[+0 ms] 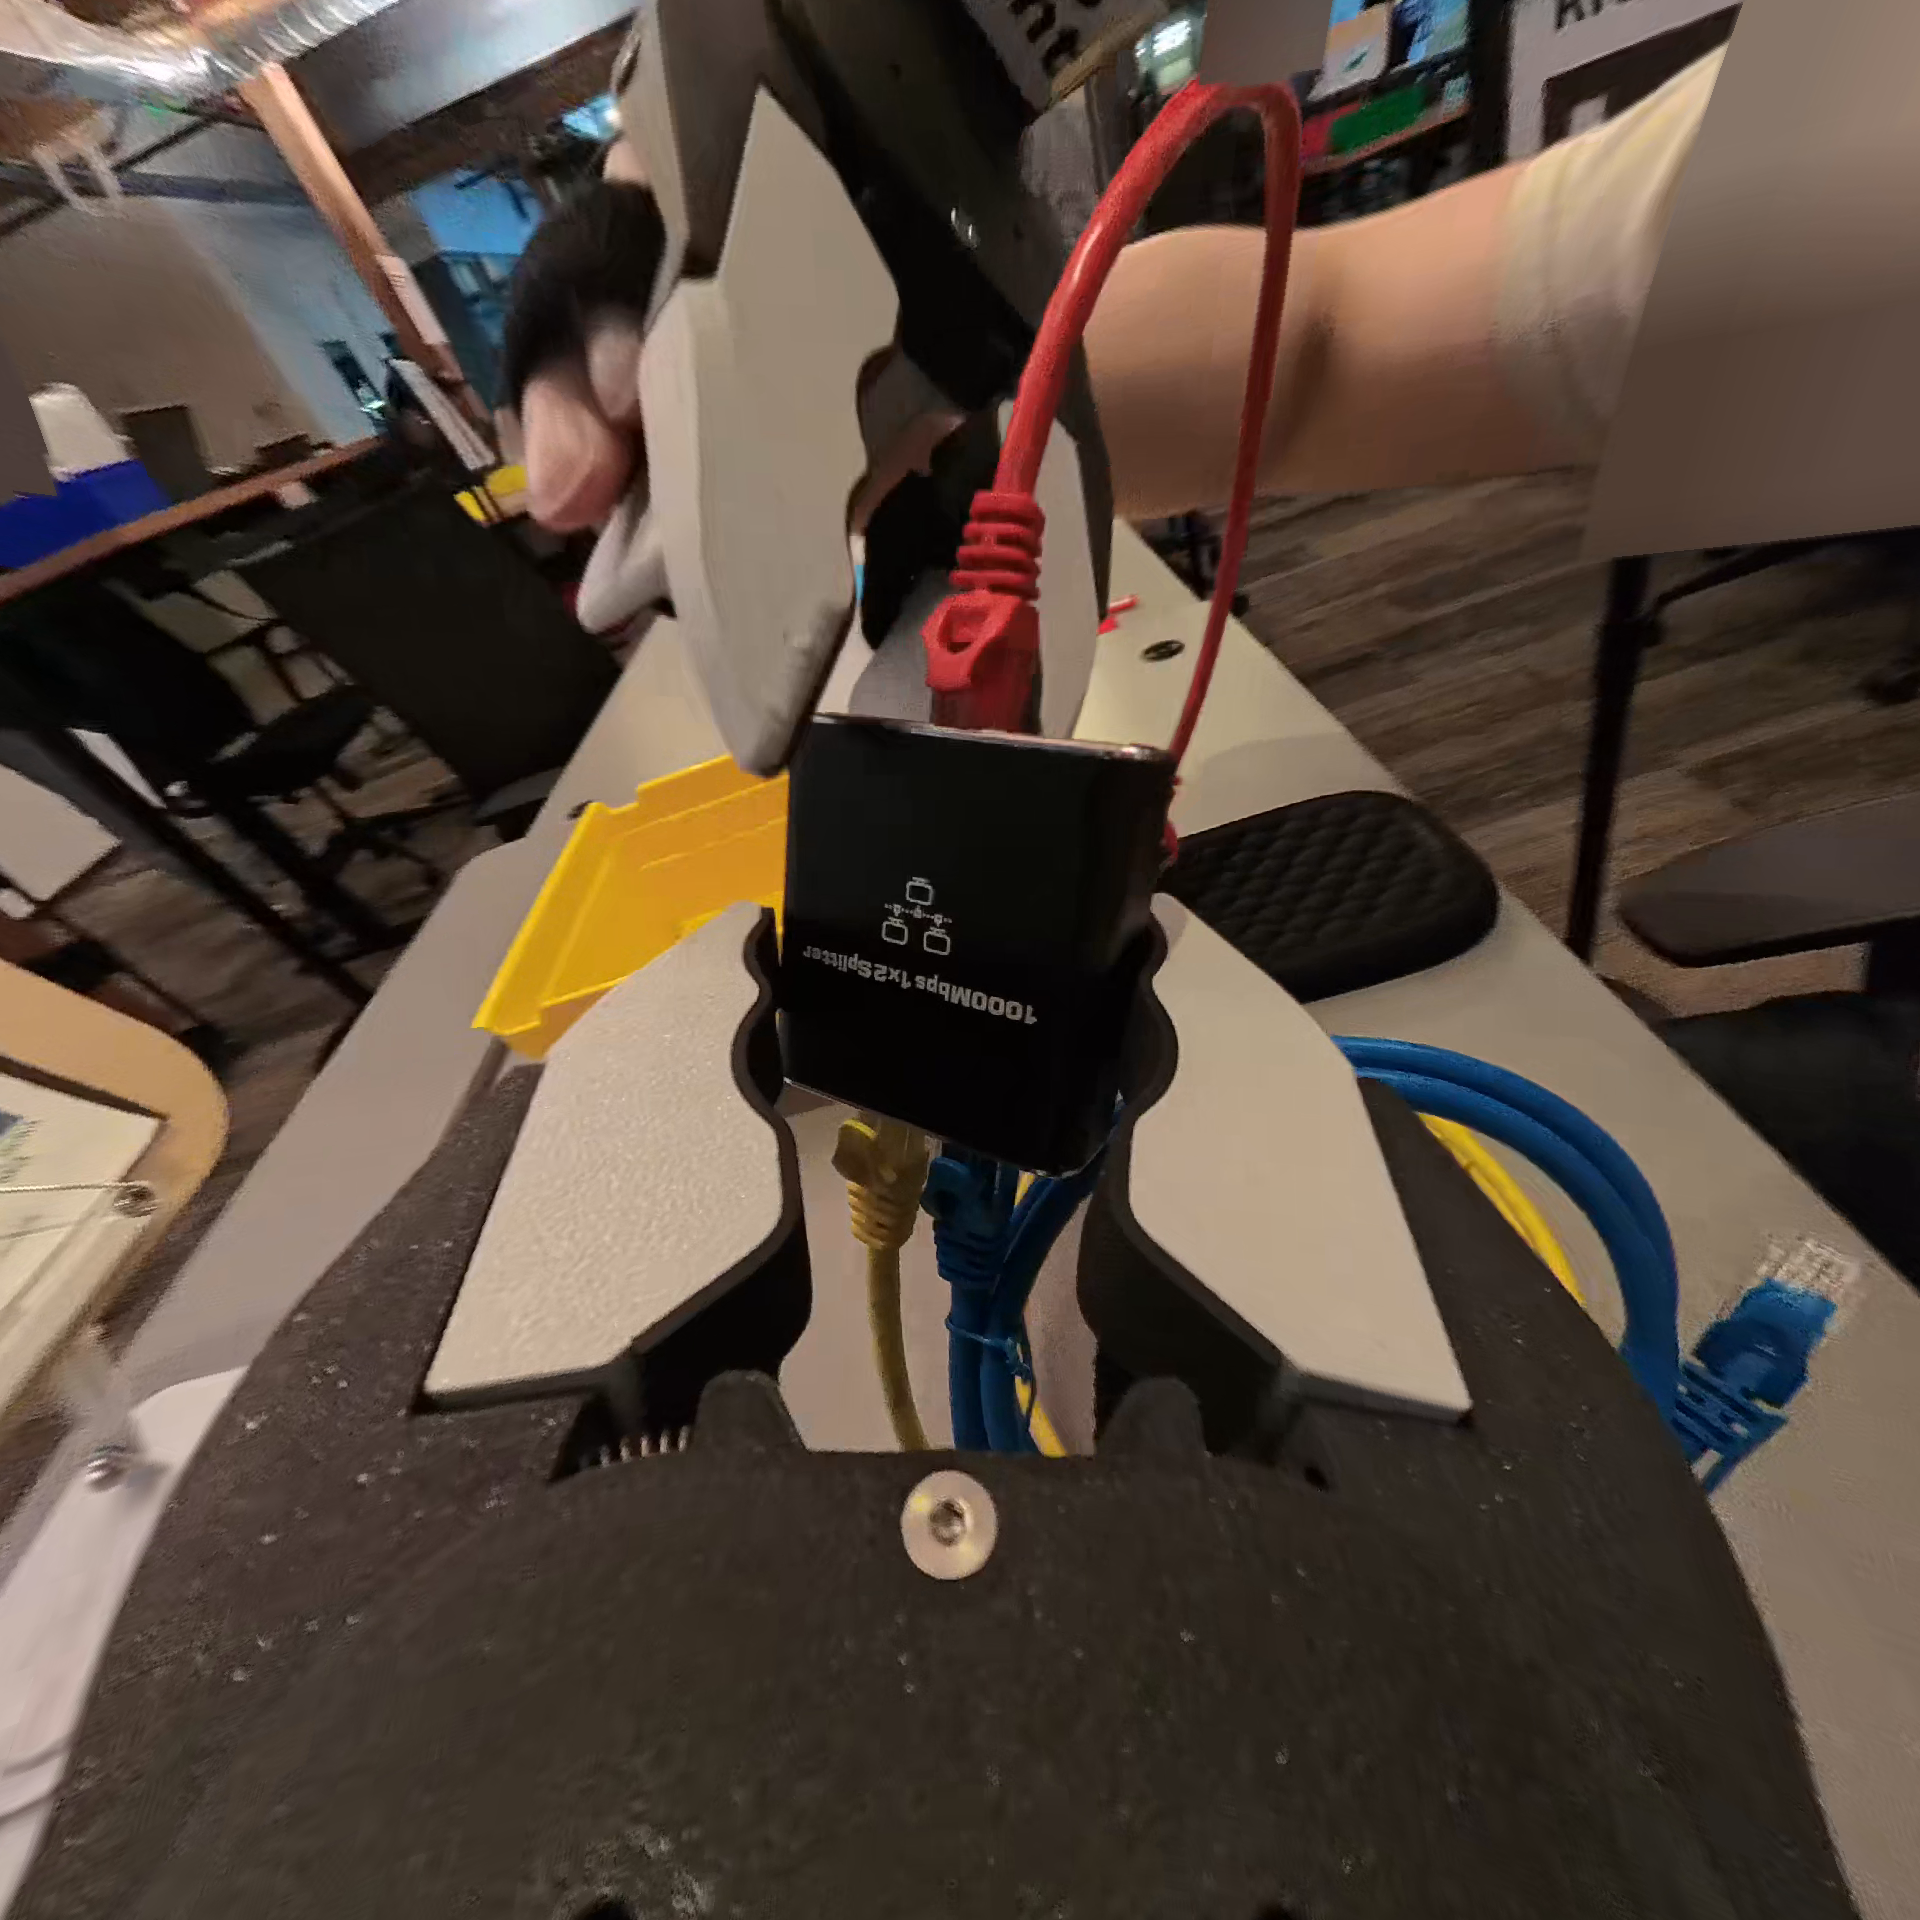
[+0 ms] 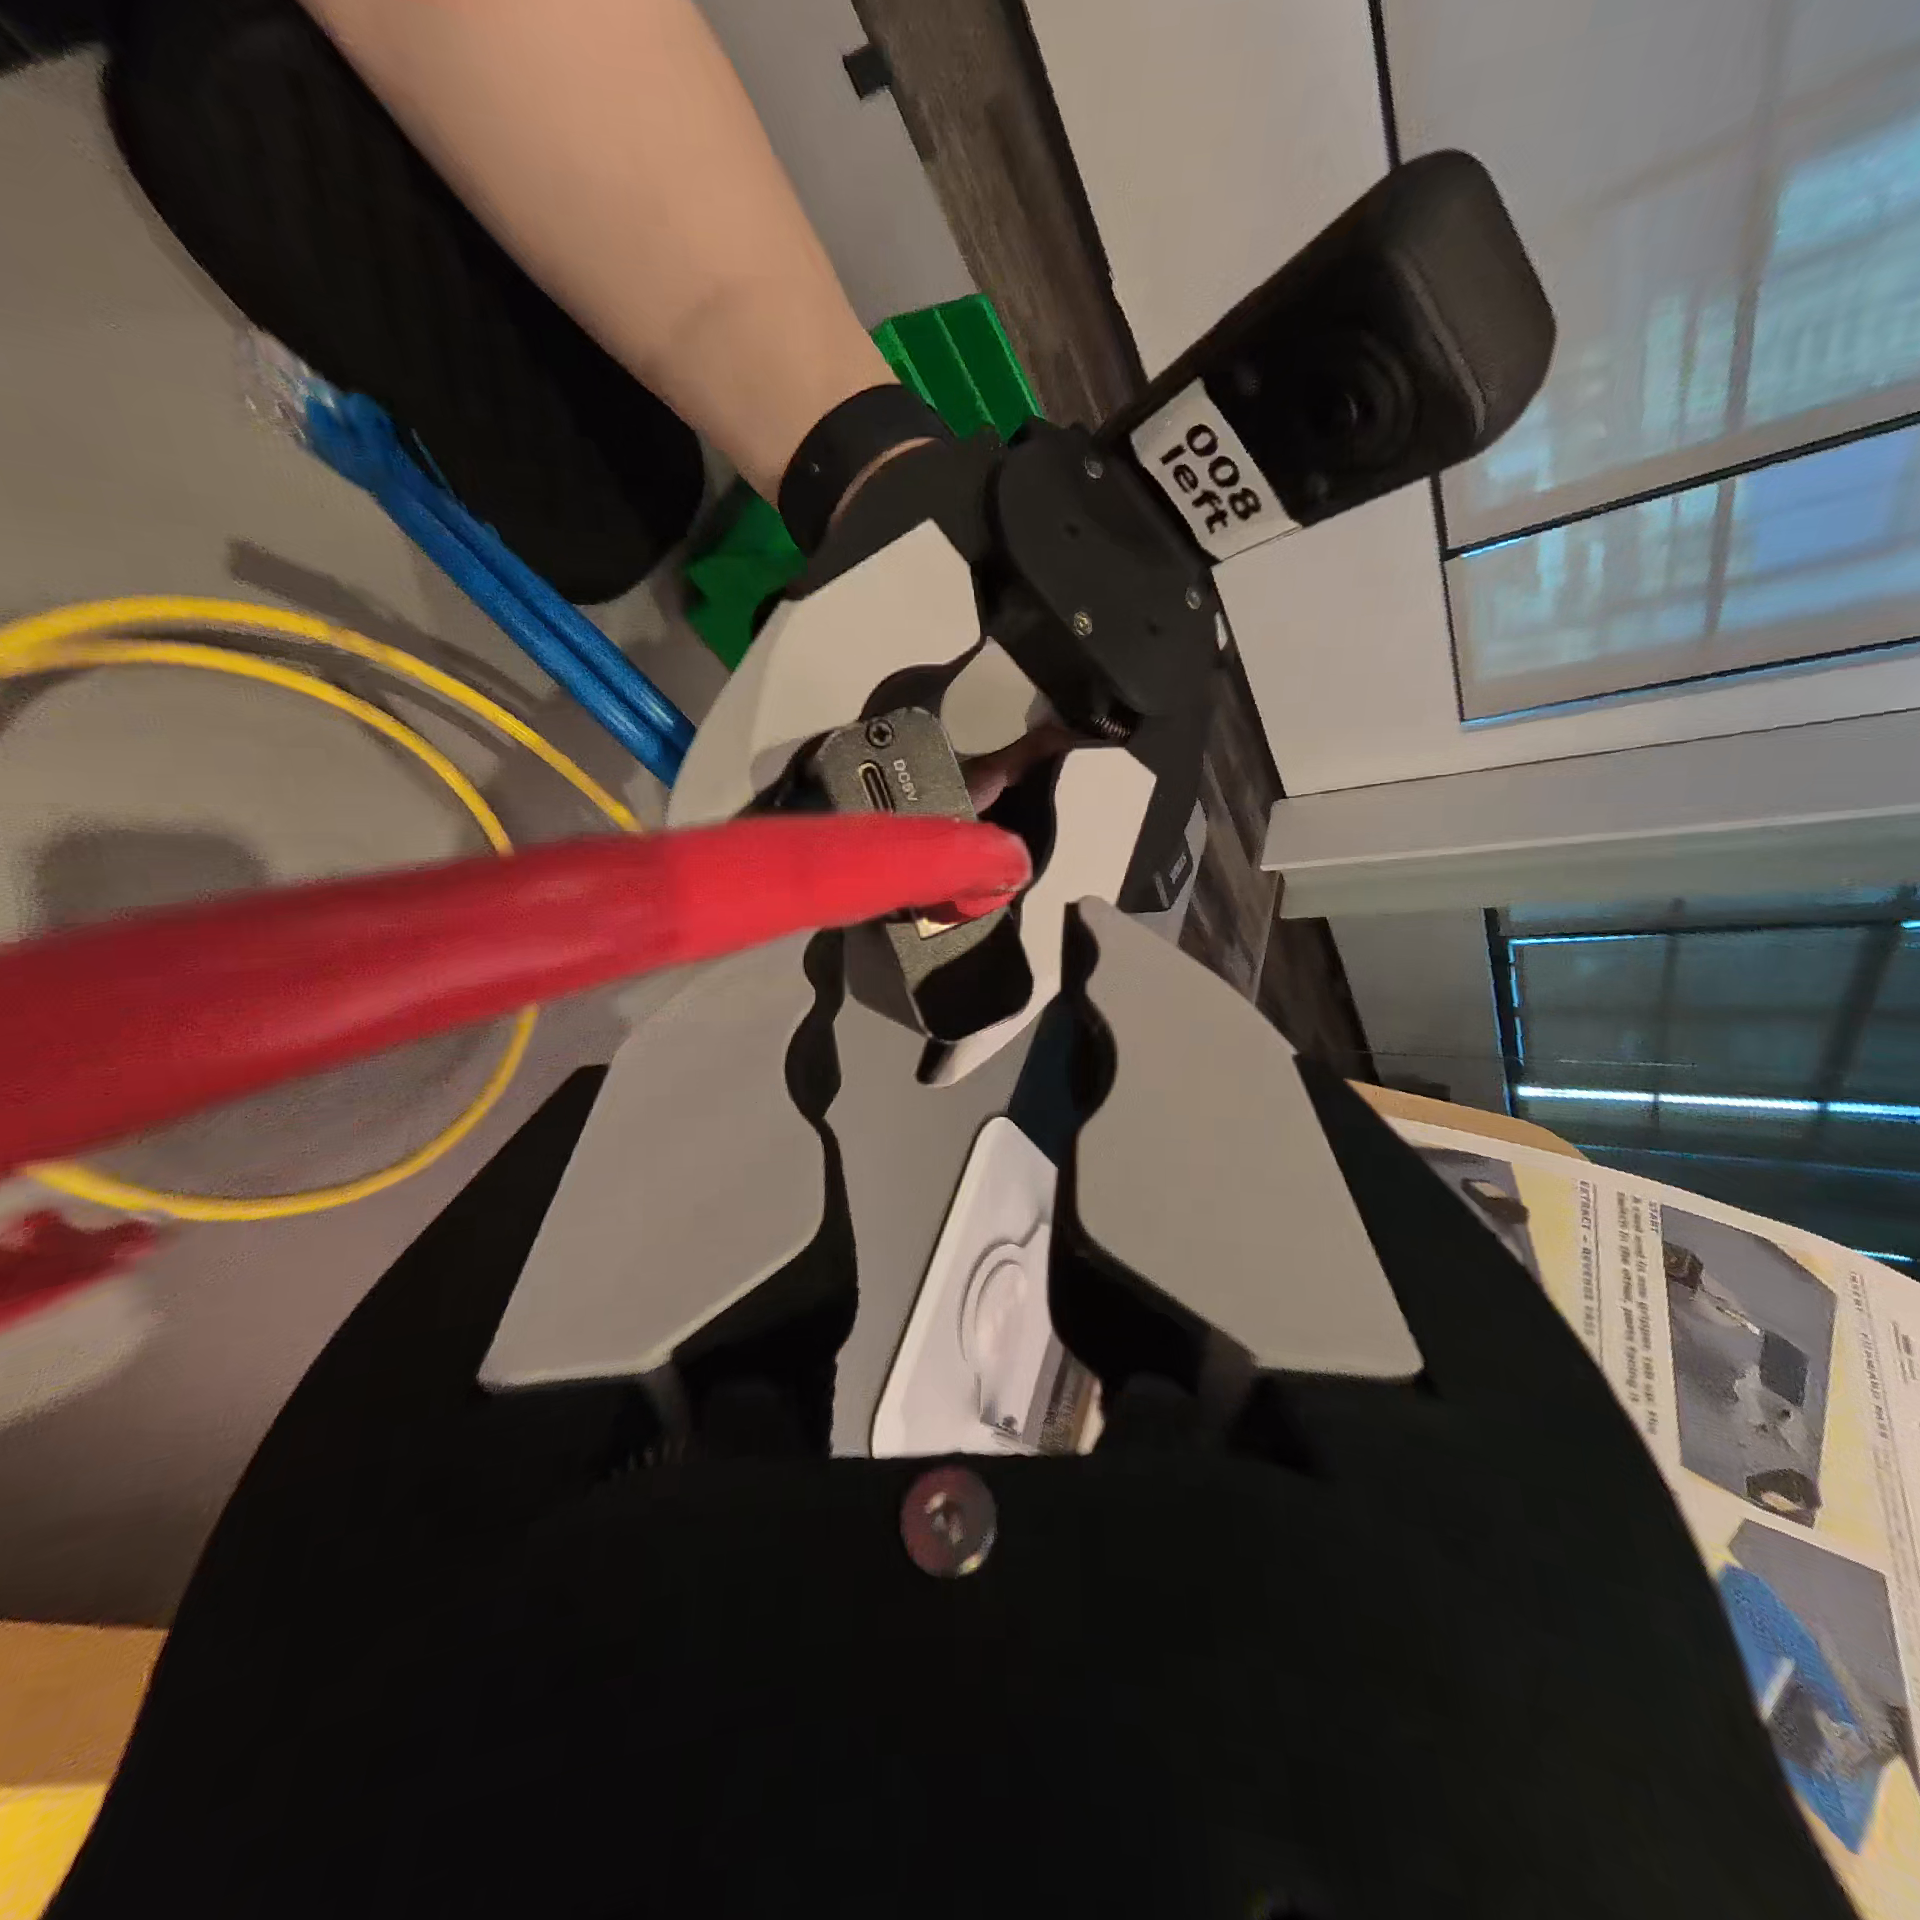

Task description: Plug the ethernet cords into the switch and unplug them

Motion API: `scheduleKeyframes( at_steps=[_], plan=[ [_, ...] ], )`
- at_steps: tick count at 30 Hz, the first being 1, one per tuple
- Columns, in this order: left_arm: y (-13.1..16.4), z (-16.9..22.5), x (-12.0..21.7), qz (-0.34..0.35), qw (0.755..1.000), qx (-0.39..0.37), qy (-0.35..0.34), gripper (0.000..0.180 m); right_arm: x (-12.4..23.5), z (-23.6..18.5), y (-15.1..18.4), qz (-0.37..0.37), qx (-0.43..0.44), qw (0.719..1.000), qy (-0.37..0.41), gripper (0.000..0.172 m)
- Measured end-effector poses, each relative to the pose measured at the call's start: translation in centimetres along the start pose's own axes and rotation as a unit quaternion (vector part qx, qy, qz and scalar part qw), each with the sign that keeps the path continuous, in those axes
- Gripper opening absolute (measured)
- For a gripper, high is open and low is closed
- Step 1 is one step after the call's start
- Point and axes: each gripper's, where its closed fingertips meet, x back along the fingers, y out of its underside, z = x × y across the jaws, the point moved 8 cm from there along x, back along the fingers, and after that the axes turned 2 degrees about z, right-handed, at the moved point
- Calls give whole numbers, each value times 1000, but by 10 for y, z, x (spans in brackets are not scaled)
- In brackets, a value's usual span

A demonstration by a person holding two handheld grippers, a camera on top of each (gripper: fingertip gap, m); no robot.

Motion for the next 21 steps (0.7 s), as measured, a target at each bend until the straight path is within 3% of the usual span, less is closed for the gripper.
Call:
scheduleKeyframes(
  at_steps=[6,10,14,21],
  plan=[
    [14,1,-5,-31,999,21,30,62,-9,-13,10,-31,-14,999,-33,30],
    [10,-2,5,-53,994,-53,-85,61,-3,-15,18,-44,-40,998,18,27],
    [0,3,11,-117,958,-175,-196,39,1,-12,22,-41,-89,993,73,27],
    [4,-2,-9,-184,911,-266,-257,29,-10,-14,24,-65,-63,990,105,27]
  ],
)
